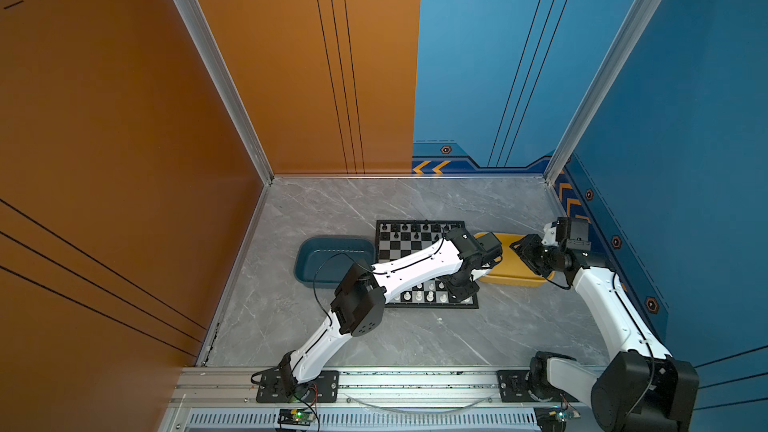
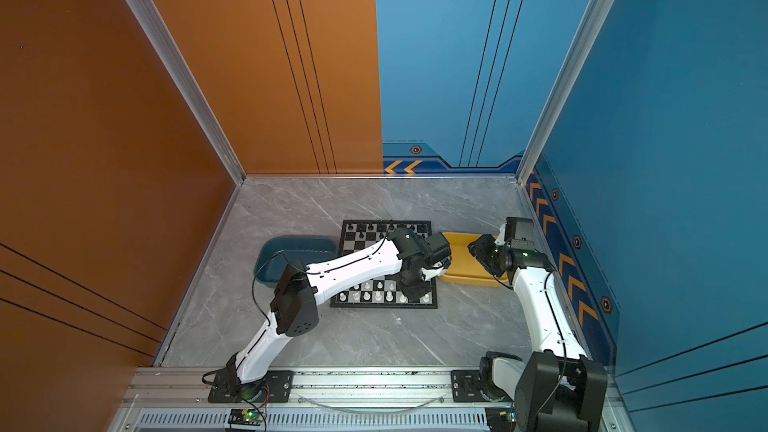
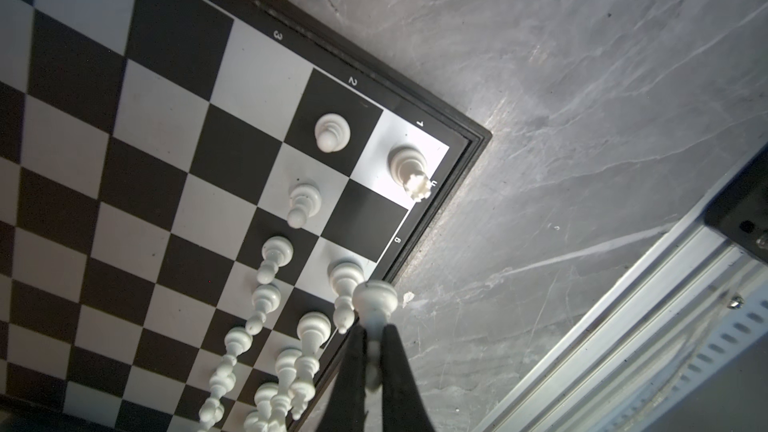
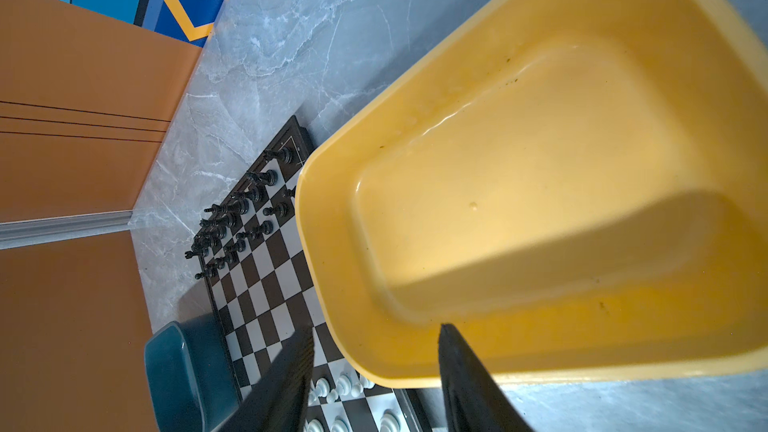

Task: Set up the chess pieces on the board
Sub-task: 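Set the white knight down on the corner-adjacent square with the left gripper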

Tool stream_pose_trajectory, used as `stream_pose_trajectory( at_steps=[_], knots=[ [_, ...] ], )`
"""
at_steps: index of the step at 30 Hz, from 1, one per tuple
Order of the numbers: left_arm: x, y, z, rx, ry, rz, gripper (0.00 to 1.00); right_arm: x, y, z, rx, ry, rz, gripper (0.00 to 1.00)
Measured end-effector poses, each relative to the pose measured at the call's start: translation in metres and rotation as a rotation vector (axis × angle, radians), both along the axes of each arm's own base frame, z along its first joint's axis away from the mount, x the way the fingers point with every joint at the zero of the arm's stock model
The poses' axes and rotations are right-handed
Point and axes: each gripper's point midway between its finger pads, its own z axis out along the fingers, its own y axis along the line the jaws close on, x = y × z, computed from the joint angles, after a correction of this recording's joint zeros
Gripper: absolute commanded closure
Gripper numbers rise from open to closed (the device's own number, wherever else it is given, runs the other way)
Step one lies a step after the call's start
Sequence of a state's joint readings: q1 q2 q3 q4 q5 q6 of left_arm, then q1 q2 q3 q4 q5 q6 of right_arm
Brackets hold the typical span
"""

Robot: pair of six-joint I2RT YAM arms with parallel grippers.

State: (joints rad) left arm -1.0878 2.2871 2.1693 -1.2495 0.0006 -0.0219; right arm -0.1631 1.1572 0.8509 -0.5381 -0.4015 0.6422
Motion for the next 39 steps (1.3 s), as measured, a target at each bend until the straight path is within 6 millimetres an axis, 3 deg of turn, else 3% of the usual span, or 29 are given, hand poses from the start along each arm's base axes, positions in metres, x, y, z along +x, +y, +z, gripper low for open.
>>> stream_pose_trajectory(
  at_steps=[15, 28, 39],
  knots=[
    [-0.004, -0.004, -0.016, 0.031, 0.016, -0.011, 1.00, -0.004, 0.000, -0.004, 0.013, 0.006, -0.001, 0.49],
    [0.000, -0.011, -0.017, 0.022, 0.011, -0.011, 1.00, -0.002, -0.001, -0.004, 0.014, -0.005, -0.004, 0.49],
    [-0.002, -0.005, -0.026, 0.063, 0.028, -0.011, 1.00, 0.000, -0.003, -0.004, 0.016, -0.014, -0.007, 0.48]
  ],
)
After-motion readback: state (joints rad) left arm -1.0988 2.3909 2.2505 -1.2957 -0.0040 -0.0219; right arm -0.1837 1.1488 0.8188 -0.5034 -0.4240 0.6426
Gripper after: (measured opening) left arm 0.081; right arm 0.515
